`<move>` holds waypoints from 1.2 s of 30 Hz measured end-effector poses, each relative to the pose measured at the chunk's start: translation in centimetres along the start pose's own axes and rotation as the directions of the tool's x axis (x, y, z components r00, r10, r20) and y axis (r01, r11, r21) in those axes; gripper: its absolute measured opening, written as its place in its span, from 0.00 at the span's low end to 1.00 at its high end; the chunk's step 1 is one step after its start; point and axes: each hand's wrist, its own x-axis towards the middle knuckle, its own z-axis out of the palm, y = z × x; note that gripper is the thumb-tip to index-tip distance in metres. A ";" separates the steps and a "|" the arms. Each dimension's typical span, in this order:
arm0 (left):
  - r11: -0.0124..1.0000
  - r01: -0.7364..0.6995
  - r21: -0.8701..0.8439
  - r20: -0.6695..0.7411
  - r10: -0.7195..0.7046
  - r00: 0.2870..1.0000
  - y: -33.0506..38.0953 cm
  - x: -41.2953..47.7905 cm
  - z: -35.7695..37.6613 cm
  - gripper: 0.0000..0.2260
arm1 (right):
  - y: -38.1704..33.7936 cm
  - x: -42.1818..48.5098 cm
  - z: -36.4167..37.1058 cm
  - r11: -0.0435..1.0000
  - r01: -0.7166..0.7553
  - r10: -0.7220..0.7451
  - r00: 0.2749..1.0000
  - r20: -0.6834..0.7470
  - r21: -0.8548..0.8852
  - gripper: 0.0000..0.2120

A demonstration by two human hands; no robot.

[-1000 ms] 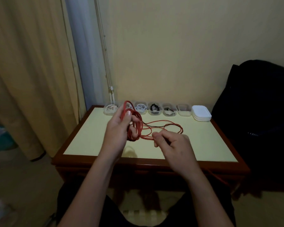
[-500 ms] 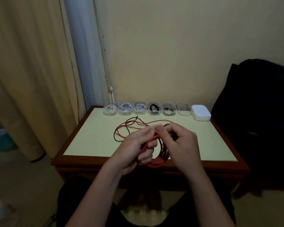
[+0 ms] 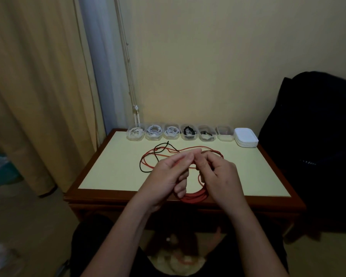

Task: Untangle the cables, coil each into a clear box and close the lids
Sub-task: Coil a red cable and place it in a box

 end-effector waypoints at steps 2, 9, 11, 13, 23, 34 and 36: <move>0.998 -0.036 0.052 -0.012 0.037 0.999 -0.1 0.0 0.0 0.15 | 0.0 0.0 0.0 1.000 -0.004 0.004 1.000 0.007 0.025 0.22; 0.996 -0.059 -0.066 -0.058 0.055 0.997 -0.1 0.1 -0.5 0.15 | -0.1 -0.1 -0.2 0.986 -0.074 0.073 0.997 0.007 0.147 0.15; 0.987 -0.074 -0.140 -0.113 0.058 0.992 0.1 0.3 -1.0 0.15 | 0.8 0.1 -0.3 0.992 -0.059 0.061 0.998 -0.014 0.109 0.12; 0.967 -0.098 -0.237 -0.158 0.062 0.986 0.6 0.4 -1.9 0.15 | 2.4 0.3 -0.4 0.998 -0.055 0.057 0.997 -0.053 0.040 0.11; 0.783 -0.153 -0.602 -0.192 0.044 0.980 2.8 0.4 -4.9 0.13 | 7.9 -0.8 1.2 0.947 -0.106 0.137 0.987 0.082 -0.303 0.06; 0.644 -0.117 -0.756 -0.144 0.011 0.990 2.3 0.4 -5.3 0.13 | 9.6 -3.2 3.3 0.878 -0.351 0.390 0.919 0.063 -0.325 0.06; 0.626 -0.103 -0.773 -0.128 0.005 0.992 2.1 0.3 -5.2 0.12 | 9.3 -3.0 3.2 0.895 -0.433 0.436 0.900 0.015 -0.105 0.03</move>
